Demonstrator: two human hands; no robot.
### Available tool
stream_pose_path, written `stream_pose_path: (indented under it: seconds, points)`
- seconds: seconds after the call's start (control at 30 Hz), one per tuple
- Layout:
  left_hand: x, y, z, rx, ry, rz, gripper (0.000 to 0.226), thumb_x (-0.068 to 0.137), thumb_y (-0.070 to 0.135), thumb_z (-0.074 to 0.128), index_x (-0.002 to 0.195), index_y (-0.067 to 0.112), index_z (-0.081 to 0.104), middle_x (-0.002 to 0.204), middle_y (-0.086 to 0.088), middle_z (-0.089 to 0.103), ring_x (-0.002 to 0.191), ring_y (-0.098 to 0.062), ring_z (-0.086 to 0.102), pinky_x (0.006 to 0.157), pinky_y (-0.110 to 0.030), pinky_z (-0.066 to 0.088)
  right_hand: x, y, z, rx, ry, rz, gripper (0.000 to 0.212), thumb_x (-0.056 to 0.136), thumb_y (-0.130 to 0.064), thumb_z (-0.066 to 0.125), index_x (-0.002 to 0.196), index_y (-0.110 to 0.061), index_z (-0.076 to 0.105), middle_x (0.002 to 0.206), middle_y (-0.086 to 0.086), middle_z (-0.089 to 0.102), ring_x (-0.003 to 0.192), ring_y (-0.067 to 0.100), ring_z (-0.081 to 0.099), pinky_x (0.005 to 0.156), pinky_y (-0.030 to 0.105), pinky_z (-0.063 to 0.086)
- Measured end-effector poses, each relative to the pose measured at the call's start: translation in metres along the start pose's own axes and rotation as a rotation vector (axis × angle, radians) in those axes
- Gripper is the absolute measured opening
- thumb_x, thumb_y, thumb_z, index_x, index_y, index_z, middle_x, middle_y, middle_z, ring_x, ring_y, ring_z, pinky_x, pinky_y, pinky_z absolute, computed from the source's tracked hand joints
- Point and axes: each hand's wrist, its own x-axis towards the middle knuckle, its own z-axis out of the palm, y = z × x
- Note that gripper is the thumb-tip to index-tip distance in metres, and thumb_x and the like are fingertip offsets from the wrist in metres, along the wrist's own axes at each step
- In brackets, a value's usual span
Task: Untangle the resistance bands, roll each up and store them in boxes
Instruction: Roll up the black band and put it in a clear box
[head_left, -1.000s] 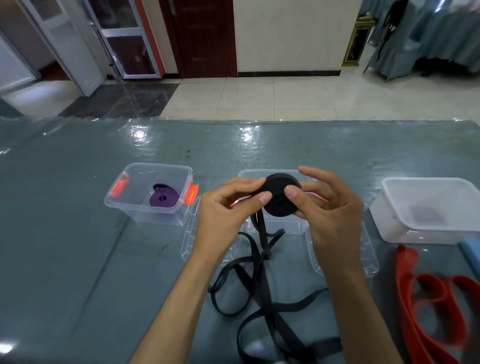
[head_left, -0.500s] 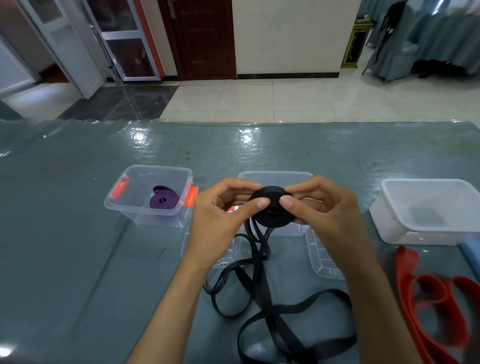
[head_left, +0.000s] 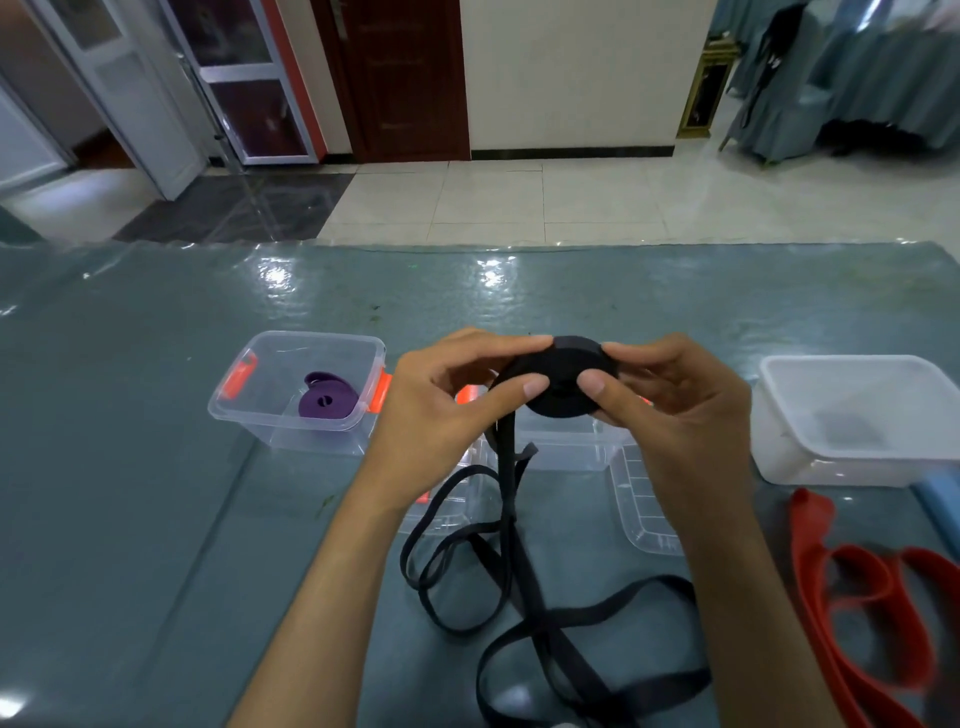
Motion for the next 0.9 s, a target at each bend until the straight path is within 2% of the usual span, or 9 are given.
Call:
stream_pose_path:
  seconds: [0.2, 0.3, 0.4, 0.5, 0.6, 0.7, 0.8, 0.83, 0.9]
  points:
    - [0.006, -0.004, 0.008, -0.040, 0.092, 0.035, 0.031, 0.087, 0.012, 0.085, 0.114, 0.027, 0.080, 0.109, 0.000, 0.080, 0.105, -0.027, 0.074, 0.095, -0.040, 0.059, 0.006, -0.005, 0.000, 0.027, 0.033, -0.022, 0.022, 0.080, -0.012, 0.089, 0.095, -0.023, 0.077, 0.097, 0.010, 0.081, 0.097, 0.031, 0.079, 0.084, 0.044, 0.065]
    - [0.006, -0.002, 0.008, -0.155, 0.099, 0.021, 0.030, 0.087, 0.011, 0.083, 0.114, 0.023, 0.080, 0.110, -0.002, 0.080, 0.107, -0.024, 0.076, 0.096, -0.032, 0.059, 0.003, -0.006, 0.005, 0.103, 0.015, 0.045, 0.018, 0.079, -0.019, 0.088, 0.092, -0.022, 0.076, 0.098, 0.010, 0.081, 0.097, 0.030, 0.080, 0.080, 0.037, 0.065]
    - [0.007, -0.003, 0.003, -0.146, 0.166, 0.019, 0.028, 0.082, 0.010, 0.087, 0.105, 0.025, 0.081, 0.102, 0.001, 0.082, 0.100, -0.020, 0.078, 0.090, -0.026, 0.060, 0.004, -0.006, 0.007, 0.068, -0.052, 0.092, 0.024, 0.078, -0.018, 0.087, 0.087, -0.007, 0.068, 0.100, 0.008, 0.082, 0.094, 0.027, 0.081, 0.078, 0.030, 0.065]
    - [0.005, -0.003, 0.002, -0.149, 0.184, 0.021, 0.025, 0.080, 0.012, 0.090, 0.100, 0.025, 0.081, 0.100, 0.000, 0.082, 0.098, -0.020, 0.079, 0.088, -0.027, 0.061, 0.008, -0.013, 0.006, 0.037, -0.051, 0.097, 0.024, 0.076, -0.022, 0.088, 0.092, -0.014, 0.073, 0.092, 0.007, 0.082, 0.085, 0.025, 0.081, 0.069, 0.028, 0.065]
    - [-0.001, -0.005, 0.003, -0.215, 0.172, 0.000, 0.024, 0.083, 0.011, 0.085, 0.105, 0.019, 0.083, 0.106, -0.002, 0.081, 0.104, -0.020, 0.077, 0.092, -0.024, 0.058, 0.007, -0.014, 0.011, 0.039, -0.023, 0.043, 0.028, 0.080, -0.019, 0.085, 0.106, -0.026, 0.077, 0.093, 0.006, 0.082, 0.085, 0.025, 0.081, 0.070, 0.031, 0.065]
    - [-0.005, -0.010, -0.004, -0.184, 0.155, -0.018, 0.027, 0.084, 0.012, 0.079, 0.110, 0.016, 0.081, 0.106, -0.001, 0.080, 0.104, -0.017, 0.076, 0.092, -0.022, 0.056, 0.001, -0.006, 0.016, 0.042, -0.009, 0.080, 0.016, 0.081, -0.013, 0.083, 0.096, -0.015, 0.077, 0.095, 0.008, 0.082, 0.089, 0.025, 0.081, 0.074, 0.030, 0.065]
    - [-0.006, -0.010, -0.004, -0.167, 0.190, -0.027, 0.023, 0.082, 0.011, 0.085, 0.103, 0.020, 0.083, 0.102, -0.001, 0.082, 0.101, -0.020, 0.078, 0.090, -0.027, 0.060, -0.002, 0.001, 0.012, -0.034, -0.081, 0.147, 0.019, 0.082, -0.006, 0.084, 0.082, -0.001, 0.066, 0.095, 0.013, 0.081, 0.089, 0.031, 0.080, 0.078, 0.047, 0.066]
    - [-0.006, -0.011, -0.001, -0.177, 0.208, -0.023, 0.022, 0.082, 0.009, 0.086, 0.100, 0.020, 0.083, 0.101, -0.002, 0.082, 0.100, -0.022, 0.078, 0.091, -0.029, 0.061, -0.002, 0.000, 0.012, -0.028, -0.089, 0.172, 0.021, 0.082, -0.007, 0.084, 0.083, -0.001, 0.064, 0.092, 0.013, 0.081, 0.086, 0.031, 0.081, 0.075, 0.049, 0.067]
    - [-0.007, -0.012, 0.004, -0.205, 0.223, -0.007, 0.017, 0.082, 0.007, 0.086, 0.096, 0.015, 0.082, 0.101, -0.005, 0.082, 0.100, -0.024, 0.078, 0.090, -0.030, 0.061, -0.003, -0.003, 0.011, -0.010, -0.072, 0.176, 0.019, 0.083, -0.008, 0.084, 0.096, -0.011, 0.071, 0.090, 0.012, 0.081, 0.083, 0.029, 0.081, 0.068, 0.043, 0.067]
